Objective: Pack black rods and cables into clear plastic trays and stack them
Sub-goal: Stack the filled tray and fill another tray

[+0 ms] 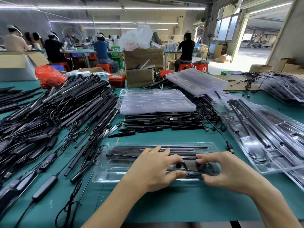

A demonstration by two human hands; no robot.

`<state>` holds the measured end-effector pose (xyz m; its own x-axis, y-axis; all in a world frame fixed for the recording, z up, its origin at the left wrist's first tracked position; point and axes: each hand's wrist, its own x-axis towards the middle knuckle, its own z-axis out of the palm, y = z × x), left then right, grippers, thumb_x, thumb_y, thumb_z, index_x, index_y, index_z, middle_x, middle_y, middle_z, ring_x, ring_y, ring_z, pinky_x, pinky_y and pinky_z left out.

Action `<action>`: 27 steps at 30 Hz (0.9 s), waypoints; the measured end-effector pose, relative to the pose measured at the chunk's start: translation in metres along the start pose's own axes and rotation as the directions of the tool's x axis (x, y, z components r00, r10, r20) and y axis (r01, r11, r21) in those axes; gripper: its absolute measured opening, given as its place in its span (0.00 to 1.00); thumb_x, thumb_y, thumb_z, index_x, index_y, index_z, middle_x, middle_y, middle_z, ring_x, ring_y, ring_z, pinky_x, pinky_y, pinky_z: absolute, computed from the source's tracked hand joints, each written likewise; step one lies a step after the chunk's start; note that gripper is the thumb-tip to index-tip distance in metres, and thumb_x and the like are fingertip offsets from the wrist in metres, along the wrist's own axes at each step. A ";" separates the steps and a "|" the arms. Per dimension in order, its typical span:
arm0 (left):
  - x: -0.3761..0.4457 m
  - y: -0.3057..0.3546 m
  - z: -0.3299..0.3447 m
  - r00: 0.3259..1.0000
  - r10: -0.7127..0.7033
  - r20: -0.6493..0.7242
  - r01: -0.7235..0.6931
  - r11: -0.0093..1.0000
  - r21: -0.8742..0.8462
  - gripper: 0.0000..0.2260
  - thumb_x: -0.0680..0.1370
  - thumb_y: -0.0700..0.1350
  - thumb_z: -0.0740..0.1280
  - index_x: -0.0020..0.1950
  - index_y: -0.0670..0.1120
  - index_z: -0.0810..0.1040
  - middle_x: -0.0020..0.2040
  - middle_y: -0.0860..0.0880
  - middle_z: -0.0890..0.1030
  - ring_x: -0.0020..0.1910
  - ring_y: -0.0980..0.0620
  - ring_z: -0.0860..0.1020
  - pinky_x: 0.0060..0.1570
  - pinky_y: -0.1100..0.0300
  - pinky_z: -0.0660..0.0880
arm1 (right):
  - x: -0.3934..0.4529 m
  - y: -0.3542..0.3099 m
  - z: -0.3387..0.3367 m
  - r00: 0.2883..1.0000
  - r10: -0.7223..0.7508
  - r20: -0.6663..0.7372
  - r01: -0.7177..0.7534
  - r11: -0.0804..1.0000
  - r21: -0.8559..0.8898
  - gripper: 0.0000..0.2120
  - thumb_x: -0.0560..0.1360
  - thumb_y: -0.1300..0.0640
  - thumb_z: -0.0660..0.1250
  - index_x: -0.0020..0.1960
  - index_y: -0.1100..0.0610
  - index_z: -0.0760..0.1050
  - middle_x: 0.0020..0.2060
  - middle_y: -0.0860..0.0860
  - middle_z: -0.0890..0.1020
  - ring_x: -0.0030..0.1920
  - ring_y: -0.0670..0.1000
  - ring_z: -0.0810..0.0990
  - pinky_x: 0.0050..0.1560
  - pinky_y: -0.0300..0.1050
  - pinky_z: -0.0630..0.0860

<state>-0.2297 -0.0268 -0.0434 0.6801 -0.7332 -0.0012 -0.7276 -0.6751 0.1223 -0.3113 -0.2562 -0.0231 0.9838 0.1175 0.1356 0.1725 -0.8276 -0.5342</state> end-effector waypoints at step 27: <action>0.004 0.007 0.020 0.981 -0.104 -0.162 0.082 0.987 -0.138 0.13 0.80 0.63 0.55 0.60 0.60 0.68 0.73 0.52 0.62 0.75 0.50 0.52 0.75 0.49 0.49 | 0.002 0.003 0.007 0.977 0.100 0.190 -0.066 0.982 -0.175 0.17 0.78 0.47 0.69 0.60 0.35 0.64 0.62 0.33 0.65 0.66 0.42 0.60 0.71 0.45 0.57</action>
<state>-0.2342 -0.0362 -0.0622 0.7577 -0.6360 0.1465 -0.6499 -0.7149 0.2579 -0.3081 -0.2547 -0.0298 0.9875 0.1363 -0.0793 0.0955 -0.9170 -0.3873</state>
